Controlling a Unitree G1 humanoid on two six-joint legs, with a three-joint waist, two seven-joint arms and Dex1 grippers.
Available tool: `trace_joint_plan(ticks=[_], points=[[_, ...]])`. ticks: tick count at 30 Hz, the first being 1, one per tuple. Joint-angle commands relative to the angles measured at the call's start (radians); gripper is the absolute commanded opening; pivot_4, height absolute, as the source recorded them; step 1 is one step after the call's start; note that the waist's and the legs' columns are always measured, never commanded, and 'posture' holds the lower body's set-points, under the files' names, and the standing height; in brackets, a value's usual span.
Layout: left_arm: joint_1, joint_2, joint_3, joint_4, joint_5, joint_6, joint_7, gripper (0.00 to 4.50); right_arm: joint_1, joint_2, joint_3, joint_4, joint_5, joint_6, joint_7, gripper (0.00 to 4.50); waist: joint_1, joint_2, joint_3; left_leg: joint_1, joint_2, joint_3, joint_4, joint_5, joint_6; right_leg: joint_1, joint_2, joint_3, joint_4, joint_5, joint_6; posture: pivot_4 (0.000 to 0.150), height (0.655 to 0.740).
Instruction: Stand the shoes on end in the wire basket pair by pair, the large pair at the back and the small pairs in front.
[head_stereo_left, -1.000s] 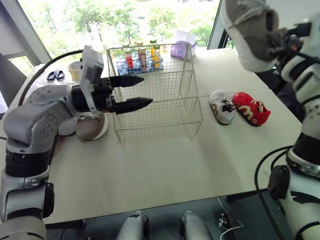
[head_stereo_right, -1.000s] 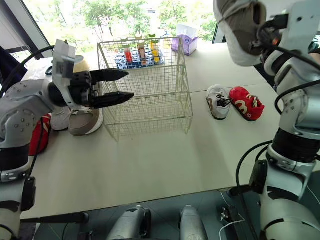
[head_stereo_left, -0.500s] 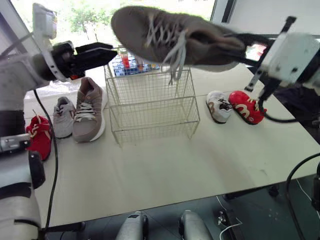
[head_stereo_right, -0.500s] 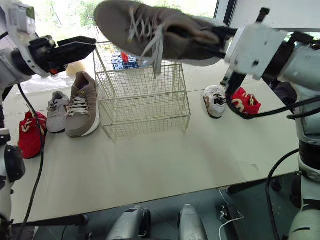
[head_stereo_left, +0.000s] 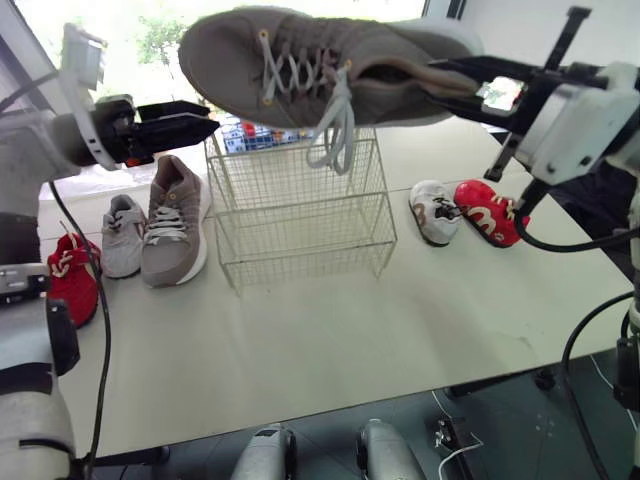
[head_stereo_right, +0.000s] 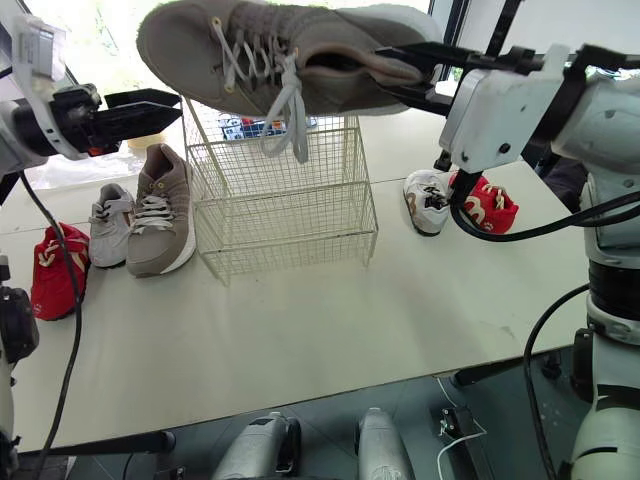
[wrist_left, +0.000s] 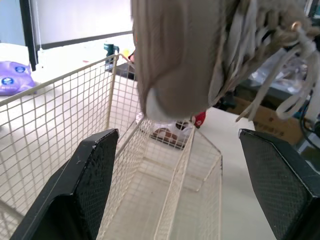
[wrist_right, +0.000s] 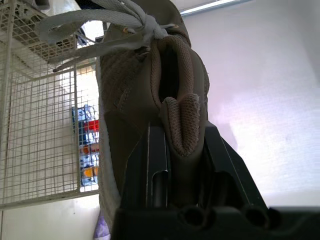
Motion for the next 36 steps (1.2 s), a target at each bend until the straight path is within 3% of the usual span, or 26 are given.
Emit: trace_joint_plan(ticks=[1,14,17,21,23,24,28,32,33,36], points=[[-0.032,0.015,0.026,-0.003,0.010,-0.021,-0.012,3.97,-0.017,-0.003,-0.023,-0.025,0.022,-0.016,0.002,0.18,0.003,0.000,0.000,0.000,0.000,0.000,0.000,0.000,0.000,0.000,0.000,0.000,0.000,0.000,0.000,0.150,0.7400],[-0.051,-0.017,0.035,-0.004,0.008,0.010,-0.025,3.97,-0.023,0.009,0.015,-0.034,0.021,-0.065,0.038,0.18,0.000,0.000,0.000,0.000,0.000,0.000,0.000,0.000,0.000,-0.001,0.000,0.000,0.001,0.000,0.000,0.150,0.7400],[-0.040,-0.022,0.030,-0.015,0.011,0.014,-0.032,3.14,-0.025,0.008,0.016,-0.032,0.017,-0.079,0.043,0.18,0.000,-0.001,0.000,0.000,0.000,0.001,0.000,0.000,0.000,0.000,0.000,0.000,0.001,0.000,0.000,0.150,0.7400],[-0.033,-0.035,0.027,-0.024,0.014,0.015,-0.032,1.10,-0.033,0.009,0.019,-0.023,0.012,-0.098,0.049,0.18,0.000,-0.001,0.000,0.000,0.000,0.001,0.000,0.000,0.000,-0.001,0.000,0.000,0.001,0.000,0.000,0.150,0.7400],[-0.028,-0.045,0.034,-0.032,0.006,0.026,-0.023,0.48,-0.036,0.010,0.019,-0.021,0.013,-0.095,0.047,0.18,0.000,-0.001,0.000,0.000,0.000,0.001,0.000,0.000,0.000,-0.001,0.000,0.000,0.001,0.000,0.000,0.150,0.7400],[-0.024,-0.052,0.043,-0.035,-0.002,0.033,-0.012,0.43,-0.034,0.009,0.018,-0.022,0.018,-0.080,0.047,0.18,0.001,-0.001,0.000,0.000,0.000,0.001,0.000,0.000,0.000,-0.001,0.000,0.000,0.001,0.000,0.000,0.150,0.7400],[-0.010,-0.109,0.149,-0.057,-0.075,0.114,0.112,0.43,0.006,-0.027,-0.032,-0.080,0.191,0.298,0.046,2.04,0.006,-0.001,0.000,0.000,0.000,0.000,0.001,0.000,0.000,0.000,-0.001,0.000,0.001,0.000,0.000,0.150,0.7400],[0.064,-0.187,0.287,-0.163,-0.186,0.219,0.268,0.43,0.017,-0.037,-0.163,-0.113,0.423,0.705,-0.067,4.20,0.014,-0.001,0.001,-0.001,0.000,0.000,0.001,0.000,0.000,-0.001,-0.002,0.000,0.002,0.000,0.000,0.150,0.7400],[0.083,-0.208,0.318,-0.195,-0.213,0.238,0.309,0.43,0.024,-0.034,-0.205,-0.119,0.502,0.810,-0.102,4.45,0.017,-0.001,0.001,-0.001,0.000,0.000,0.001,0.000,0.001,-0.001,-0.003,0.000,0.002,0.000,0.000,0.150,0.7400],[0.128,-0.280,0.406,-0.294,-0.307,0.286,0.444,0.43,0.100,0.029,-0.349,-0.132,0.766,1.071,-0.234,4.45,0.026,-0.002,0.000,-0.001,0.000,0.000,0.001,0.000,0.000,-0.001,-0.004,0.000,0.001,0.000,0.000,0.150,0.7400]])
